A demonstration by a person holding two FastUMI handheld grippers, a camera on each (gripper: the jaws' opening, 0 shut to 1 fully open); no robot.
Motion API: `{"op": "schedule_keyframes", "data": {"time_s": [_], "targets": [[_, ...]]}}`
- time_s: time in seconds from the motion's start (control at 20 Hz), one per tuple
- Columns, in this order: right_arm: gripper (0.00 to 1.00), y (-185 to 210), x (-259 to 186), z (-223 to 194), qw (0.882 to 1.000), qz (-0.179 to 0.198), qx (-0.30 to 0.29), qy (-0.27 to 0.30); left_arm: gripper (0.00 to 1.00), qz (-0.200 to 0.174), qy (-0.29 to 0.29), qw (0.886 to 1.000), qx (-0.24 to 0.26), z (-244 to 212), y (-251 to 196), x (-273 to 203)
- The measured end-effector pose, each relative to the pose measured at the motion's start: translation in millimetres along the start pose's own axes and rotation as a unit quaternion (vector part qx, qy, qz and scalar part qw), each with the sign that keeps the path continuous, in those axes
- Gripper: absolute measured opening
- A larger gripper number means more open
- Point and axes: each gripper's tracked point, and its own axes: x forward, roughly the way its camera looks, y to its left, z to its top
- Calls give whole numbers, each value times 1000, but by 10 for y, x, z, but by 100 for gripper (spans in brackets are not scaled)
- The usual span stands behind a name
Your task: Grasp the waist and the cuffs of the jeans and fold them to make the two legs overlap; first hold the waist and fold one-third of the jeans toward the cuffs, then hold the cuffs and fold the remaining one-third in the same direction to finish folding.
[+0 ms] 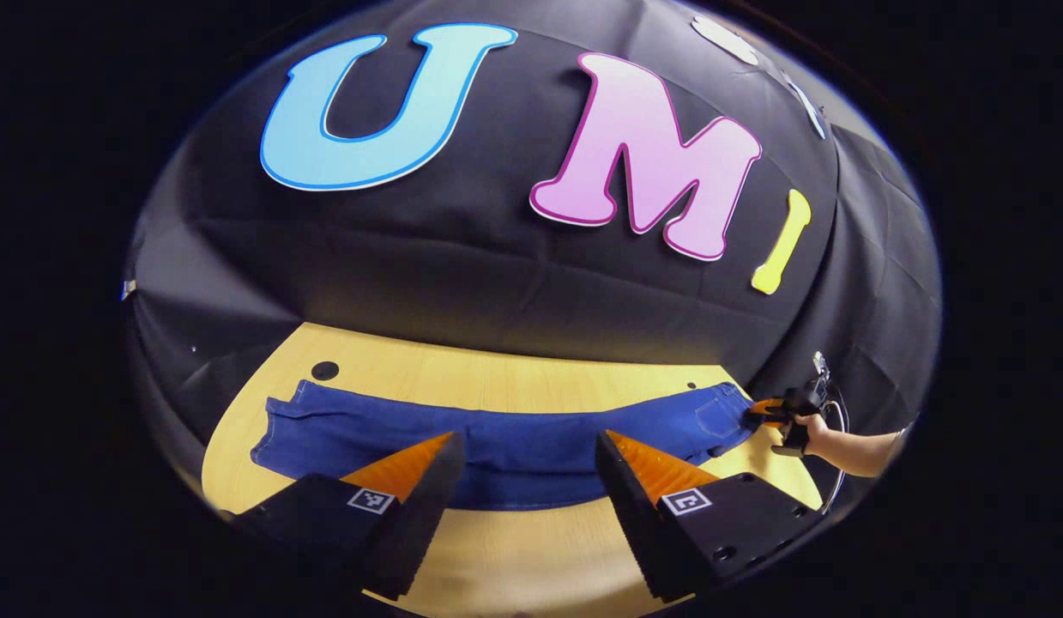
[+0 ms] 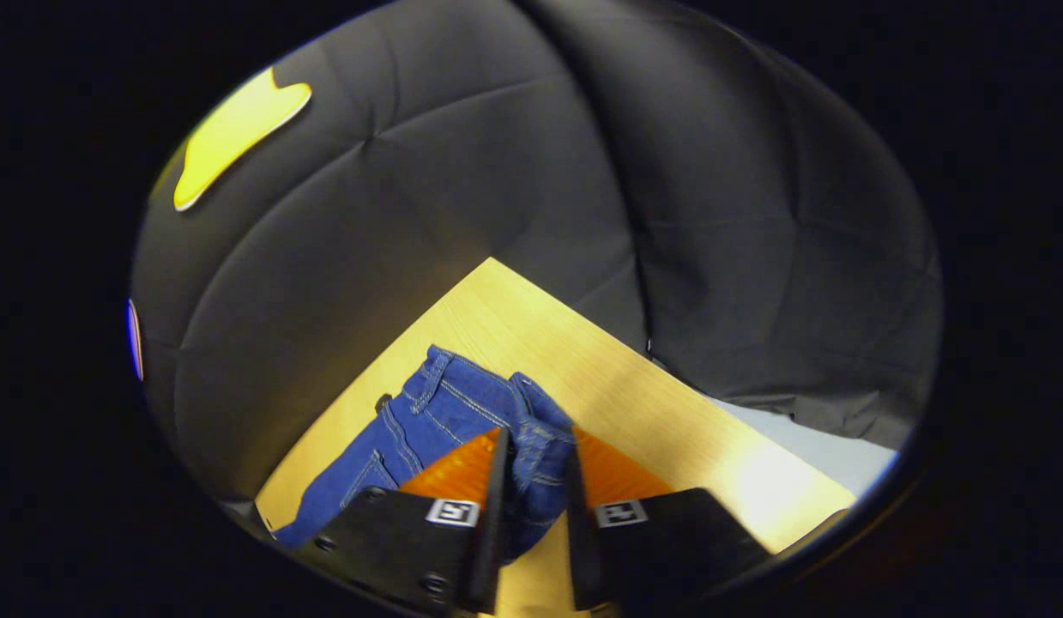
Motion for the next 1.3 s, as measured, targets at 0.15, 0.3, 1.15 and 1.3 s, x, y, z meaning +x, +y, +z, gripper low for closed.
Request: {"op": "schedule_keyframes", "data": {"time_s": [0.15, 0.3, 1.15, 1.3], "targets": [[12, 28, 5, 92, 998, 4, -38, -47, 97, -1, 13, 1000, 3, -140, -21, 39], [5, 199, -213, 227, 989, 17, -112, -91, 97, -2, 20, 1000, 3, -239, -19, 76], [5, 485, -963, -33, 864, 268, -343, -251, 97, 8, 6, 999, -47, -689, 351, -135], [4, 426, -796, -138, 844, 307, -377, -225, 97, 17, -6, 997, -76, -797, 588, -94]]}}
